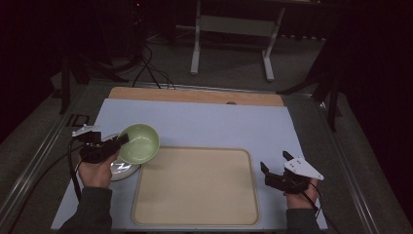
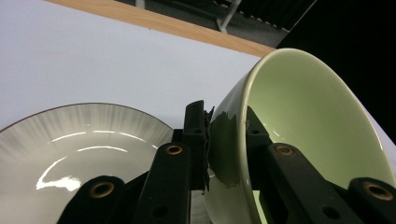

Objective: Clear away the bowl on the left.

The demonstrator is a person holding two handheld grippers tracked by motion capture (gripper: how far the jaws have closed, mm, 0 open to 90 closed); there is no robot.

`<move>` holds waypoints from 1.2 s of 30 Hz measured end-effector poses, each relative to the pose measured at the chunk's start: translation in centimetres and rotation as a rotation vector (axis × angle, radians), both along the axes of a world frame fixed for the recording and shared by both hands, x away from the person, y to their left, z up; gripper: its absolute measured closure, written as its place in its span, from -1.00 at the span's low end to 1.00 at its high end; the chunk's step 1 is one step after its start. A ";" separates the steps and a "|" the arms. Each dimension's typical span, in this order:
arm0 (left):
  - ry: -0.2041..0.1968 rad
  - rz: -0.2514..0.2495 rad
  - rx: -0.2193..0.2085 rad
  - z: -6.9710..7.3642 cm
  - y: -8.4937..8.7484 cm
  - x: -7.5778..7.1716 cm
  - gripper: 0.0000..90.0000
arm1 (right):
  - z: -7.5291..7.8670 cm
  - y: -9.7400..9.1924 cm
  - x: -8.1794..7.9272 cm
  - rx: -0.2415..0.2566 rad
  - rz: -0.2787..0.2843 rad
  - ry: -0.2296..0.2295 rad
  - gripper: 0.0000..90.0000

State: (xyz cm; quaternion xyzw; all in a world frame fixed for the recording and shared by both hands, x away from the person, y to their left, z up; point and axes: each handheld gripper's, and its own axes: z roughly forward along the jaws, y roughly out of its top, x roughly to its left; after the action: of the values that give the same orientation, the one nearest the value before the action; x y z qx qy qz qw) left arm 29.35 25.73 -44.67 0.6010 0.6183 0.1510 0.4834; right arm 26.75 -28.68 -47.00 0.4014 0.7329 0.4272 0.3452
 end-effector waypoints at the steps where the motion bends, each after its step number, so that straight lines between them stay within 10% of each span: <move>1: 0.000 -0.004 0.004 0.0 -0.1 0.0 0.75 | 0.0 0.0 0.0 0.000 0.000 0.000 -0.70; 36: 0.007 -0.093 0.022 0.1 -3.3 0.3 0.75 | 0.0 0.0 0.0 -0.004 0.003 -0.001 -0.70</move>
State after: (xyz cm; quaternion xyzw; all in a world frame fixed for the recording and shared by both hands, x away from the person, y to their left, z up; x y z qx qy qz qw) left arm 29.63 22.45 -44.62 0.6348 0.5897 0.1331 0.4813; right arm 26.76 -28.67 -47.00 0.3994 0.7340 0.4267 0.3459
